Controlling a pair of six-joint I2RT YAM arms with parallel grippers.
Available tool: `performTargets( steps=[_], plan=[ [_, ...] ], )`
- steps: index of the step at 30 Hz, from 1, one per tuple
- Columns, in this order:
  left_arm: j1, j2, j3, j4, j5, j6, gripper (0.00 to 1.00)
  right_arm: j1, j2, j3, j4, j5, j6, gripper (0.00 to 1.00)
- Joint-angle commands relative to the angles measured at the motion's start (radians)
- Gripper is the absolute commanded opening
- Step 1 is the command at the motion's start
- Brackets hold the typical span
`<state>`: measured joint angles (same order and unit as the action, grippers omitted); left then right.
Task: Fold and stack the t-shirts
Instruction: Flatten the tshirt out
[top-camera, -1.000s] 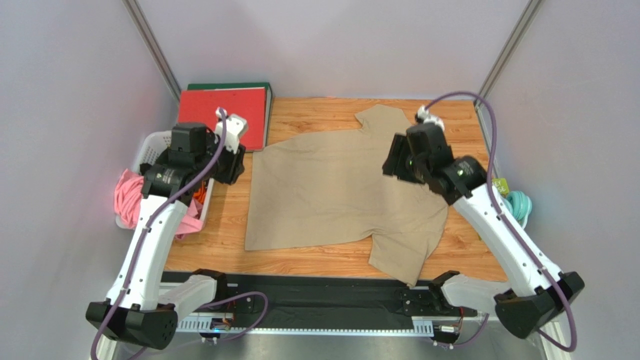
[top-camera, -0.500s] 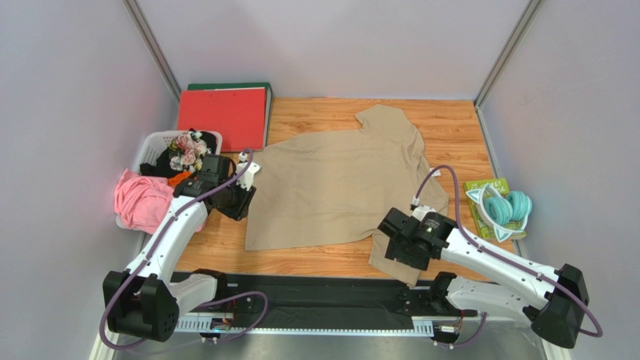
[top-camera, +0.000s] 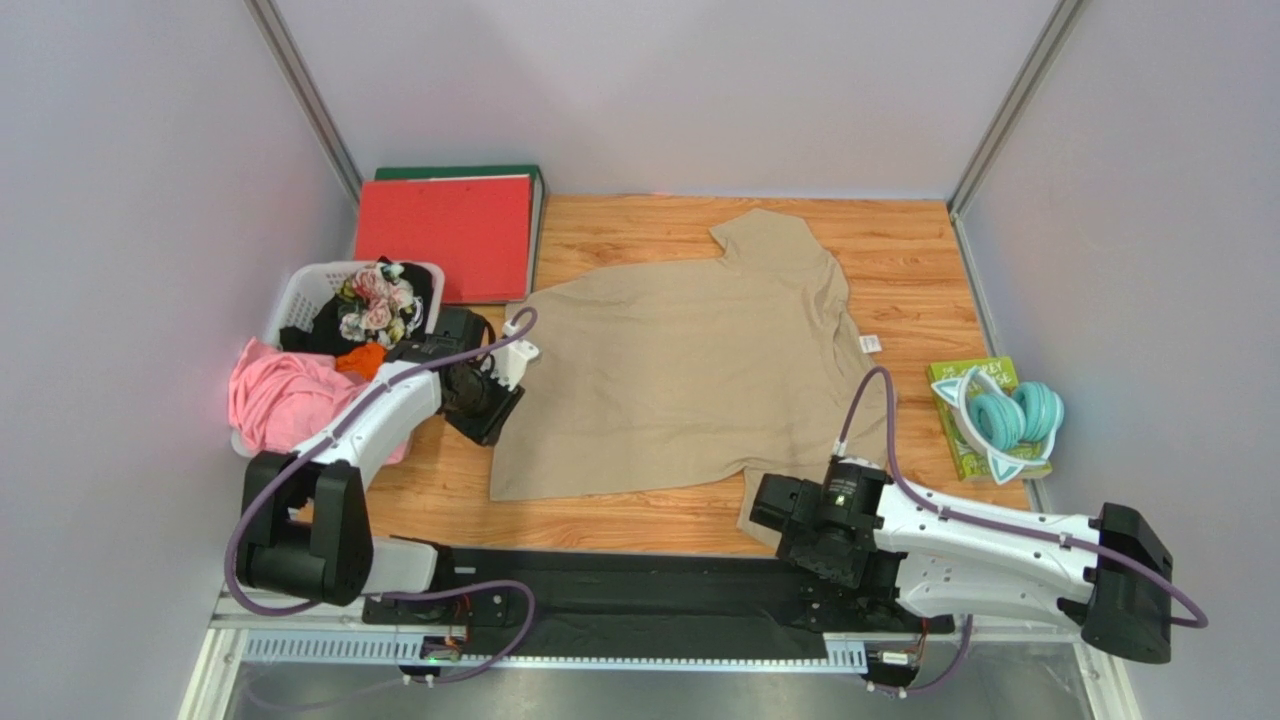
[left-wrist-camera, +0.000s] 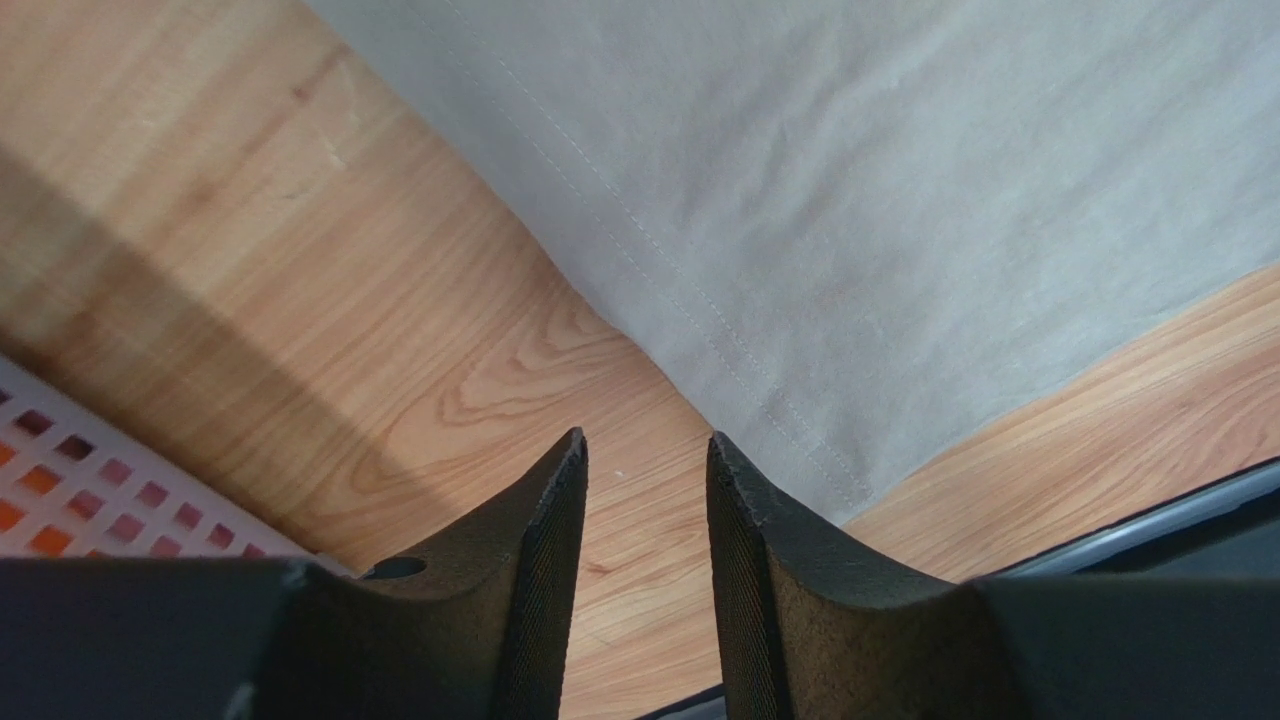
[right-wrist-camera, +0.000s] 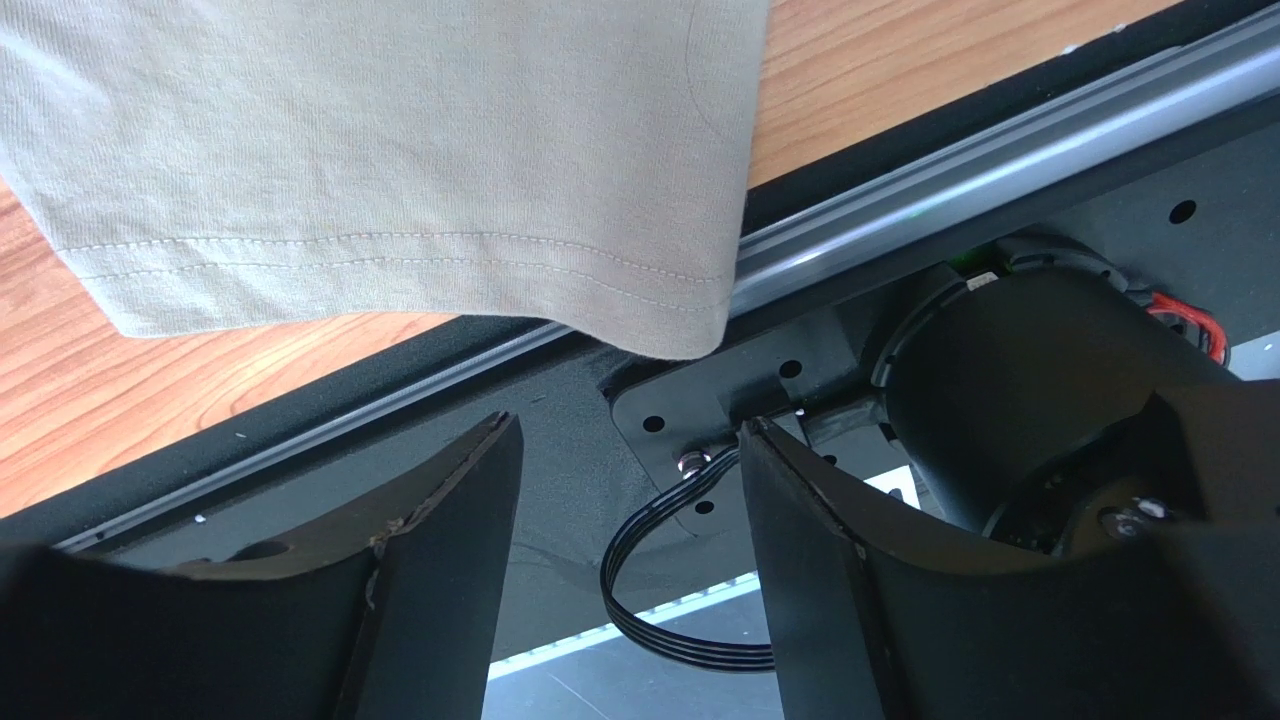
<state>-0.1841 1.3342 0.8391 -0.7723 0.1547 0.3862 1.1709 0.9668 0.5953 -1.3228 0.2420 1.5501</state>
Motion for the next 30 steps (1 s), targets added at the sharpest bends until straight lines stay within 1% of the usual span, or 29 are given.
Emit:
performTargets(
  steps=[1, 4, 8, 14, 20, 23, 28, 30],
  plan=[
    [-0.017, 0.039, -0.04, 0.019, -0.018, 0.069, 0.41, 0.009, 0.001, -0.002, -0.07, 0.011, 0.064, 0.61],
    [-0.047, 0.036, -0.069, 0.025, -0.026, 0.079, 0.41, 0.007, 0.019, 0.014, -0.087, 0.032, 0.054, 0.61],
    [-0.101, 0.026, -0.09, 0.025, -0.046, 0.072, 0.41, 0.009, 0.044, 0.012, -0.066, 0.036, 0.045, 0.61],
    [-0.109, 0.051, -0.097, 0.041, -0.058, 0.059, 0.41, 0.009, 0.082, 0.001, -0.012, 0.02, 0.025, 0.61],
    [-0.11, 0.051, -0.106, 0.036, -0.053, 0.056, 0.41, 0.009, 0.093, 0.003, -0.012, 0.025, 0.021, 0.61],
    [-0.11, 0.025, -0.107, -0.019, -0.046, 0.066, 0.44, 0.009, 0.085, 0.009, -0.018, 0.032, 0.018, 0.61],
    [-0.11, -0.078, -0.098, -0.105, 0.002, 0.074, 0.48, 0.009, 0.09, 0.011, -0.003, 0.037, 0.011, 0.61],
    [-0.114, -0.111, -0.112, -0.11, 0.008, 0.094, 0.49, 0.009, 0.096, 0.012, -0.003, 0.039, 0.01, 0.61]
  ],
)
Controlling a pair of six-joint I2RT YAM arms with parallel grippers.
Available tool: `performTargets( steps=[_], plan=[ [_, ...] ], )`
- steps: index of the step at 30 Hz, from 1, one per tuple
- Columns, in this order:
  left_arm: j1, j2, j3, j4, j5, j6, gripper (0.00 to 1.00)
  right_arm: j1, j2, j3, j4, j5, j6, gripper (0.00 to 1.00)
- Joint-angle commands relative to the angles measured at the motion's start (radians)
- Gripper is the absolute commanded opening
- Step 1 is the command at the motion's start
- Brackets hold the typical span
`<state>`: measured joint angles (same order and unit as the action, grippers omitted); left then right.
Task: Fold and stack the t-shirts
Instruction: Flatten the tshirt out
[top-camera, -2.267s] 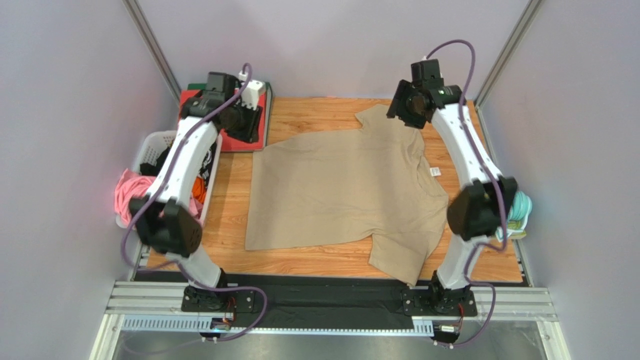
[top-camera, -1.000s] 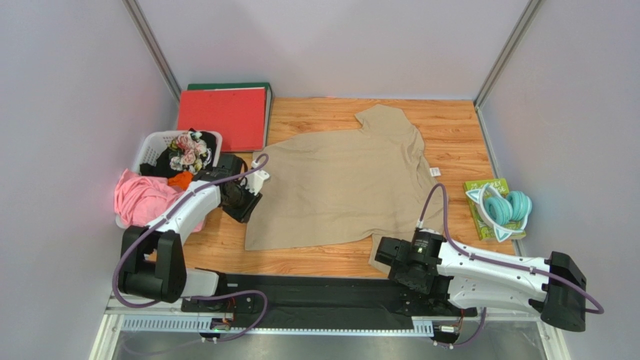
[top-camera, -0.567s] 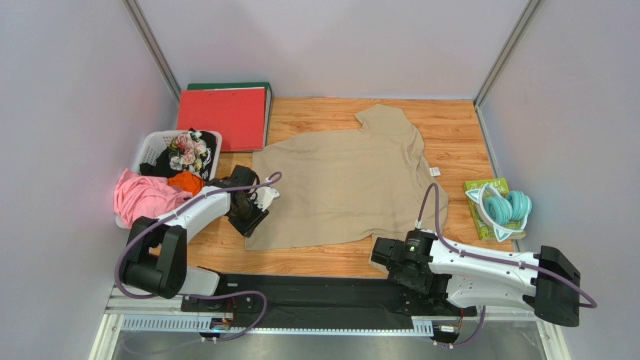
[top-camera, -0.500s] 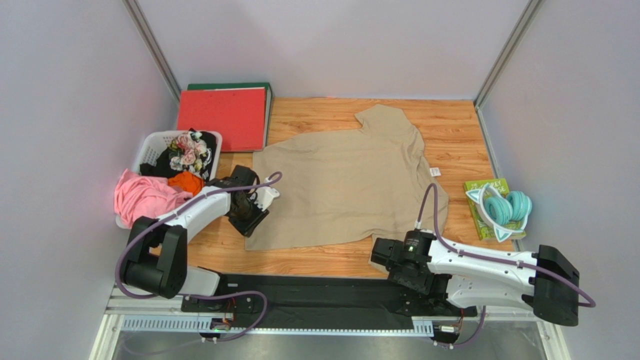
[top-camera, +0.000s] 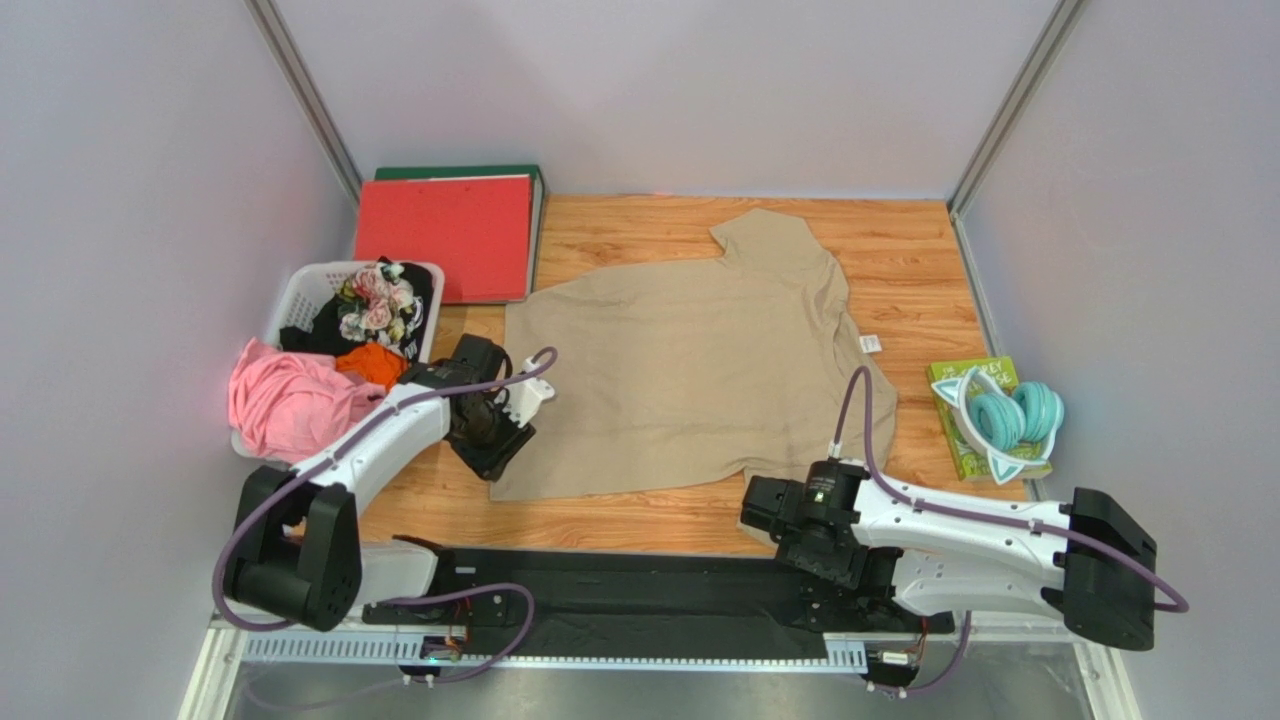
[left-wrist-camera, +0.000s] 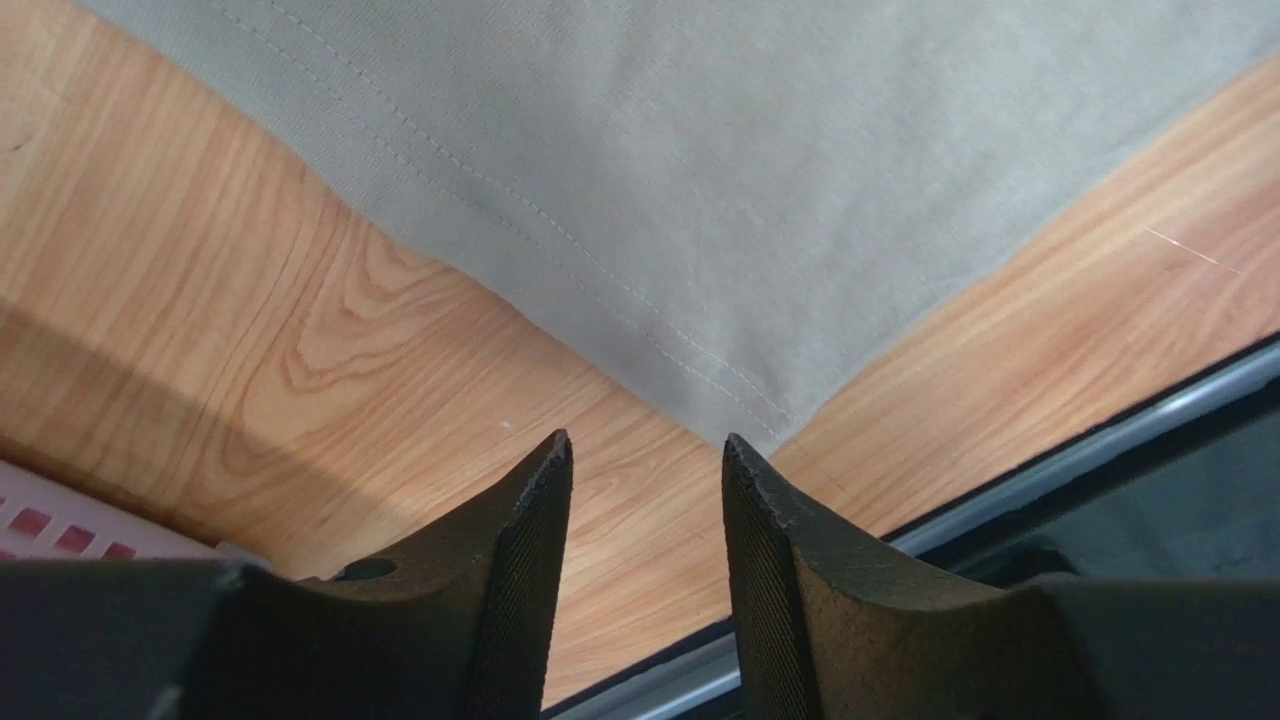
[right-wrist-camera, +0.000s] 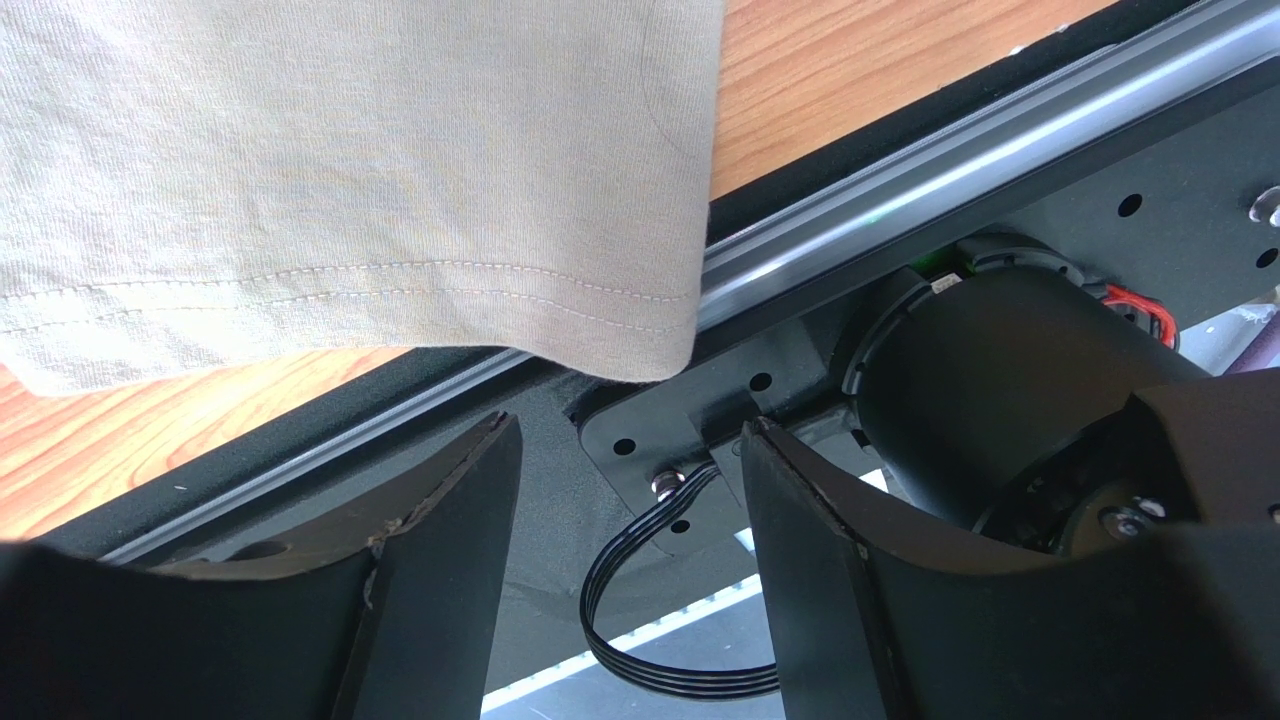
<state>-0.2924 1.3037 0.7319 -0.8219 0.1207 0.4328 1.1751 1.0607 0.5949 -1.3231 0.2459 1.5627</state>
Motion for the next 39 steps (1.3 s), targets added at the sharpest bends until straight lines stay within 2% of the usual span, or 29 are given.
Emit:
performTargets(
  steps=[1, 7, 13, 28, 32, 39],
  plan=[
    [-0.008, -0.086, -0.009, -0.063, 0.043, 0.055, 0.51, 0.004, 0.002, 0.013, -0.001, 0.036, -0.003, 0.61],
    [-0.045, -0.038, -0.022, -0.069, 0.043, 0.083, 0.51, 0.004, -0.005, 0.029, -0.01, 0.046, -0.001, 0.61],
    [-0.051, 0.098, -0.025, -0.056, 0.023, 0.083, 0.49, 0.003, -0.007, 0.032, -0.01, 0.055, 0.003, 0.61],
    [-0.051, 0.155, -0.002, -0.031, 0.063, 0.067, 0.48, 0.003, -0.013, 0.052, -0.053, 0.093, 0.03, 0.62],
    [-0.056, 0.169, 0.014, -0.029, 0.068, 0.06, 0.43, 0.001, -0.024, 0.055, -0.061, 0.102, 0.036, 0.62],
    [-0.102, 0.19, 0.037, -0.031, 0.062, 0.049, 0.43, 0.003, -0.018, 0.049, -0.057, 0.092, 0.03, 0.62]
  ],
)
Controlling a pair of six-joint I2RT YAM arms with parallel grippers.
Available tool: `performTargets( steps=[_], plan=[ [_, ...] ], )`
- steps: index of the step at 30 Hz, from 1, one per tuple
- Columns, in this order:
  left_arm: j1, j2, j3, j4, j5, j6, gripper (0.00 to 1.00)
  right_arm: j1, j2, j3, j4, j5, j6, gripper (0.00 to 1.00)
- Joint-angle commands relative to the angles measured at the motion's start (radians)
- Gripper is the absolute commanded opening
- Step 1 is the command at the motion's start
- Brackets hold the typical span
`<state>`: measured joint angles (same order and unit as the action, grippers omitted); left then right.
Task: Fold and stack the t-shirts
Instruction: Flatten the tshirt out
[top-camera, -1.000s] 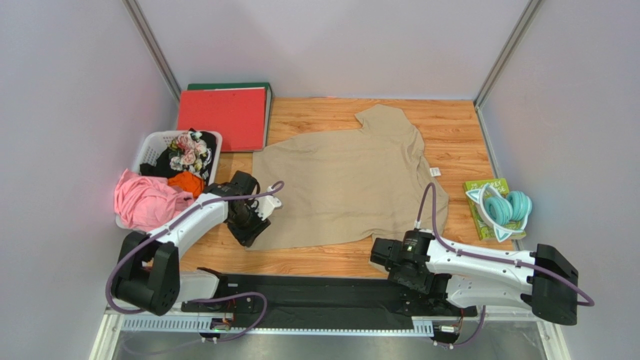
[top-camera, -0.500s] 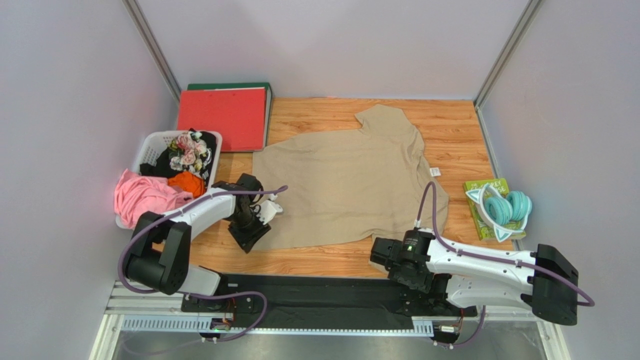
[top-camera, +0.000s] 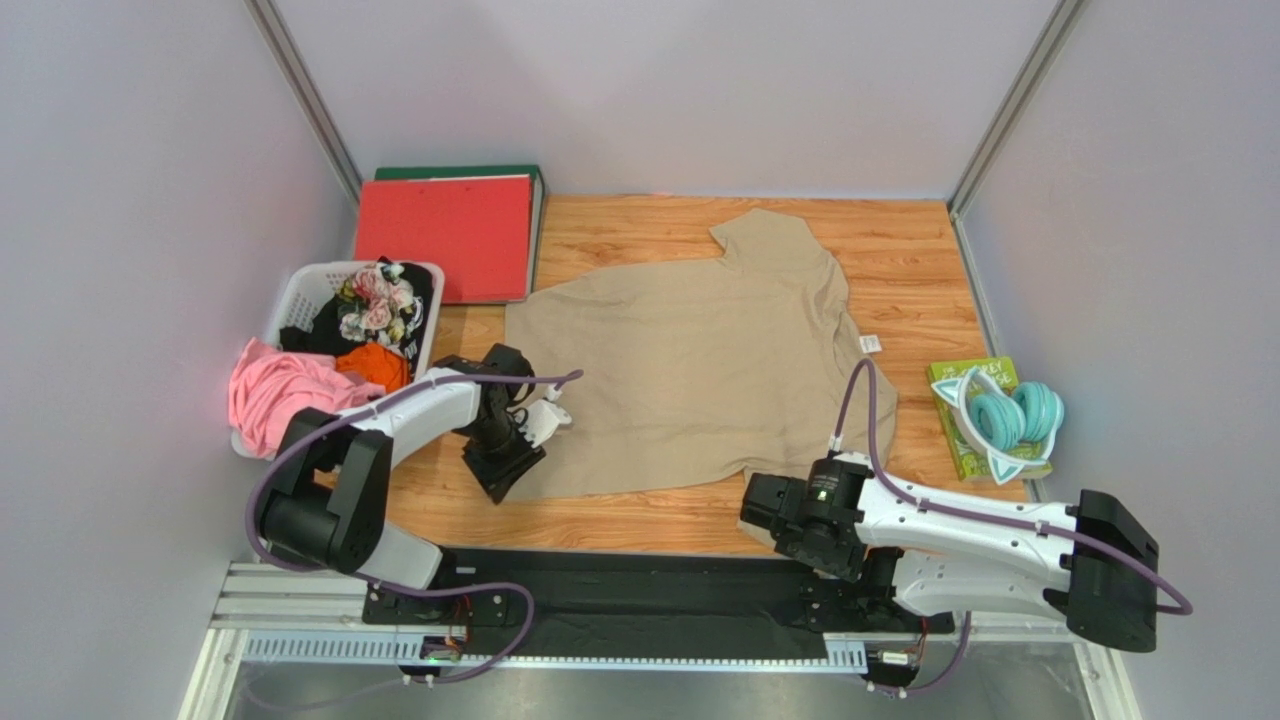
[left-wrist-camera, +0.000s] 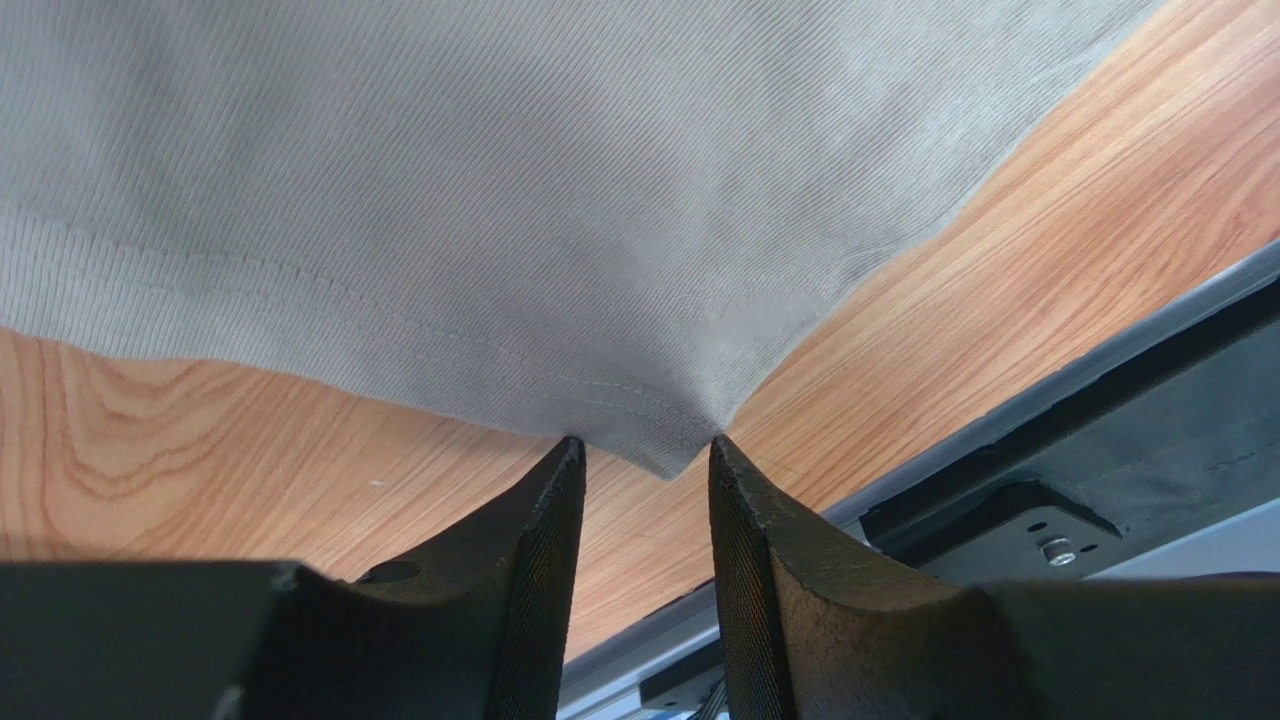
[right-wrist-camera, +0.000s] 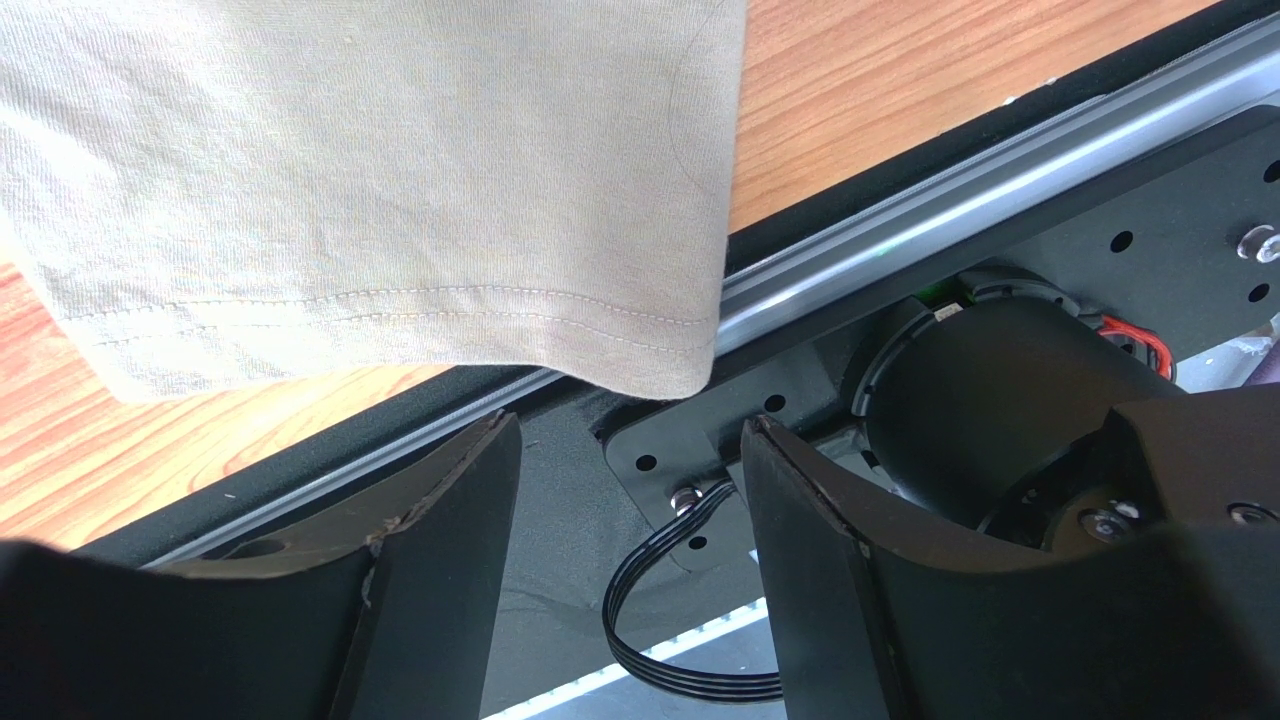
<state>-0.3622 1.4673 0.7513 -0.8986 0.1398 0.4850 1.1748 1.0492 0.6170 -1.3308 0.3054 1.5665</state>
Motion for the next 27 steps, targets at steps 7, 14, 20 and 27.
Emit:
performTargets(
  steps=[7, 14, 20, 27],
  plan=[
    [-0.038, 0.053, 0.031, 0.058, 0.023, -0.023, 0.1, 0.003, -0.002, -0.002, -0.047, 0.023, 0.033, 0.62],
    [-0.037, 0.056, 0.031, 0.092, -0.038, -0.026, 0.0, 0.003, 0.029, -0.046, -0.005, -0.003, 0.03, 0.62],
    [0.006, 0.083, 0.063, 0.116, -0.104, -0.016, 0.0, 0.002, 0.043, -0.045, 0.007, 0.015, 0.026, 0.62],
    [0.086, 0.111, 0.086, 0.142, -0.163, 0.01, 0.0, 0.002, 0.069, -0.034, 0.042, 0.031, 0.006, 0.6]
  ],
)
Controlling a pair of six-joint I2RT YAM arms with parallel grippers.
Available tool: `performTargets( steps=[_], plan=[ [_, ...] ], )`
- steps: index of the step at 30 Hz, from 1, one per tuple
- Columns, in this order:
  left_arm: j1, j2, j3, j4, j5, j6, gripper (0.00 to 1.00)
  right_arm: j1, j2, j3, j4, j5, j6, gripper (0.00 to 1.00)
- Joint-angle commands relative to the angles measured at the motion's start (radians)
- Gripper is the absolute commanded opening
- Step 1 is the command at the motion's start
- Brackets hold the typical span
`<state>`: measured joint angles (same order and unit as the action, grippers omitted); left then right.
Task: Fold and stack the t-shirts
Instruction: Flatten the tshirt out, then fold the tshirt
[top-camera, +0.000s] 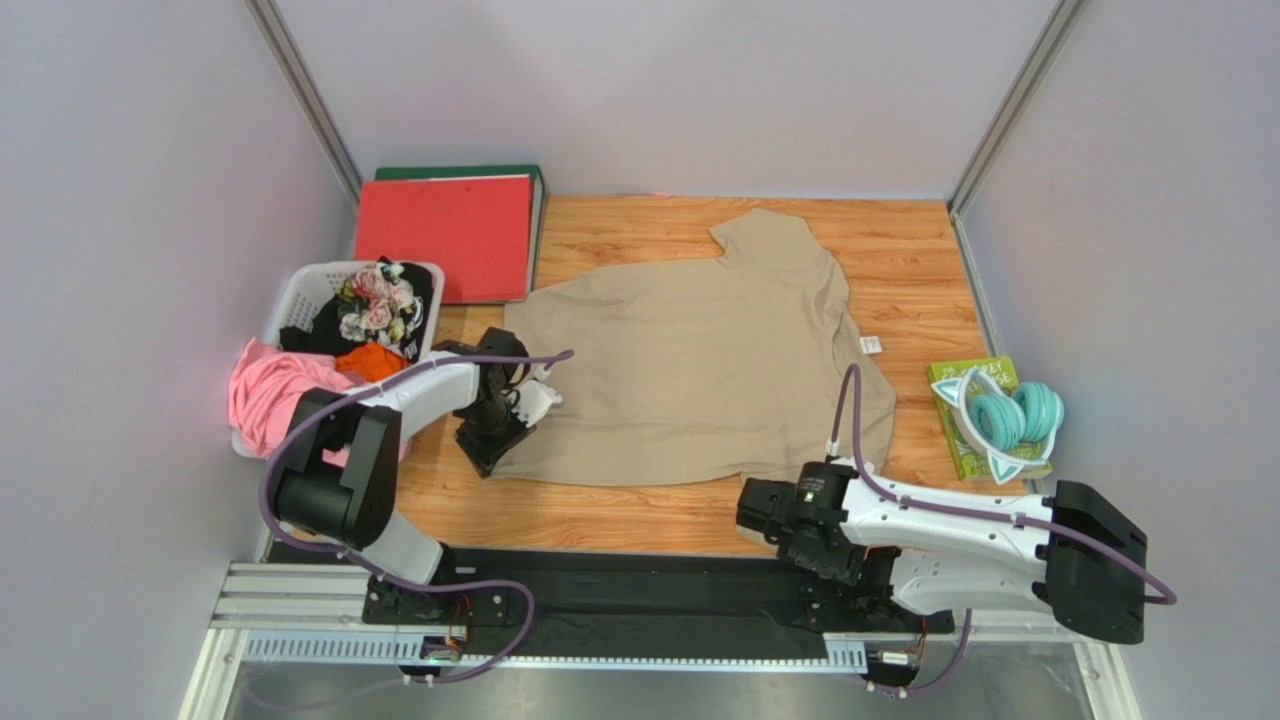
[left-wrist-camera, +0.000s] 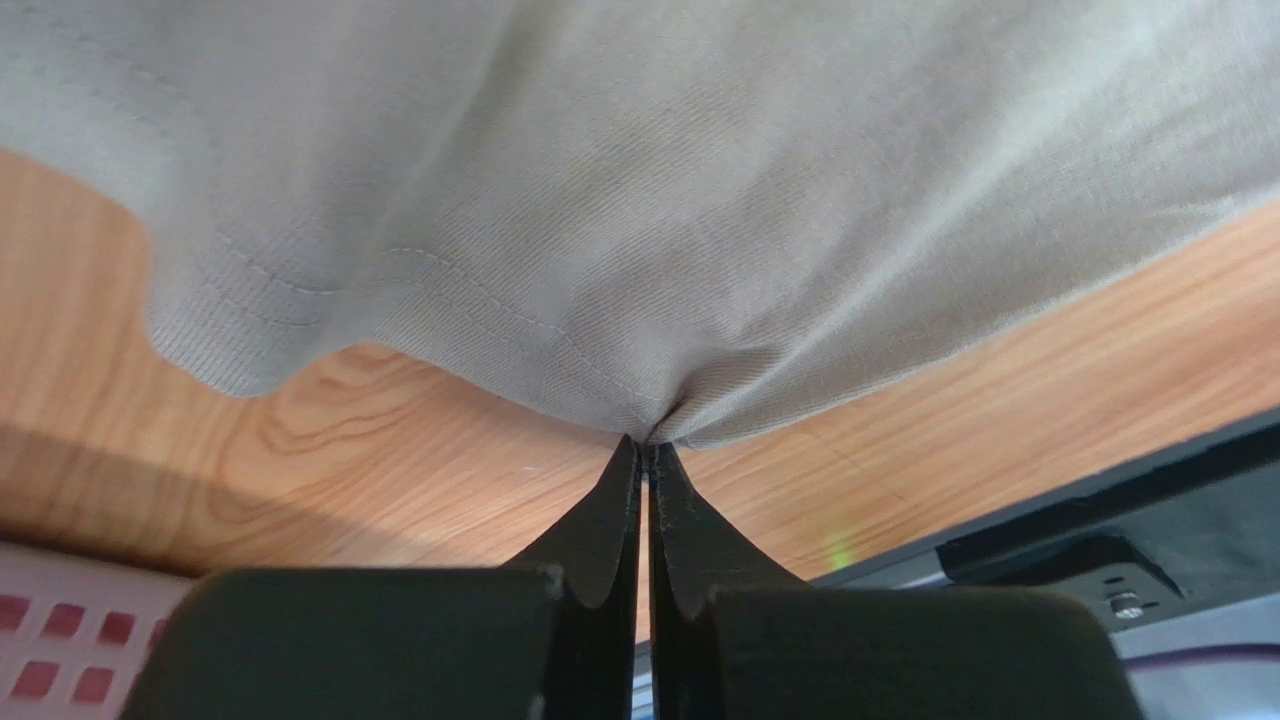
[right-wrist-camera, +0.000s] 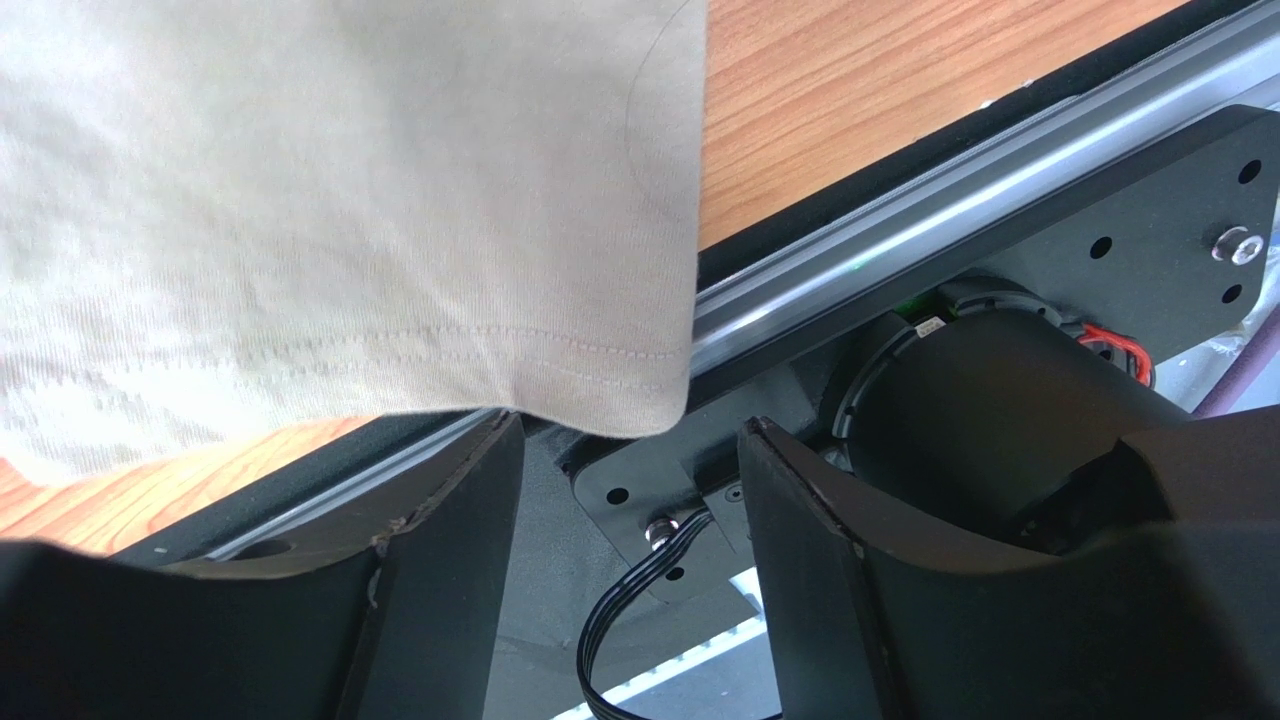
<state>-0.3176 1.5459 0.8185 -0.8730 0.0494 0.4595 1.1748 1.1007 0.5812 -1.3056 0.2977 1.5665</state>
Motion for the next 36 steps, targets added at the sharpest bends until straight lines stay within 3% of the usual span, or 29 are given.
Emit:
performTargets(
  steps=[1, 11, 16, 21, 23, 24, 27, 36],
  plan=[
    [0.048, 0.036, 0.022, 0.117, -0.069, 0.031, 0.0, 0.002, 0.025, 0.002, 0.029, 0.04, 0.001, 0.59],
    [0.048, 0.046, 0.011, 0.112, -0.037, 0.022, 0.0, -0.043, 0.062, -0.013, 0.088, 0.075, -0.034, 0.5],
    [0.048, 0.037, -0.002, 0.115, -0.037, 0.025, 0.0, -0.063, 0.051, -0.041, 0.12, 0.09, -0.049, 0.4],
    [0.048, 0.036, -0.009, 0.118, -0.037, 0.027, 0.0, -0.069, 0.065, -0.032, 0.12, 0.064, -0.054, 0.42],
    [0.049, 0.036, -0.01, 0.118, -0.036, 0.027, 0.0, -0.07, 0.079, -0.034, 0.14, 0.055, -0.056, 0.36],
    [0.048, 0.036, -0.01, 0.12, -0.037, 0.028, 0.0, -0.07, 0.083, -0.031, 0.146, 0.057, -0.063, 0.22],
    [0.048, 0.037, -0.01, 0.12, -0.042, 0.027, 0.0, -0.069, 0.099, 0.006, 0.151, 0.07, -0.079, 0.0],
    [0.052, -0.05, 0.057, 0.025, -0.022, 0.024, 0.0, -0.067, 0.01, 0.253, -0.128, 0.205, -0.083, 0.0]
  ],
)
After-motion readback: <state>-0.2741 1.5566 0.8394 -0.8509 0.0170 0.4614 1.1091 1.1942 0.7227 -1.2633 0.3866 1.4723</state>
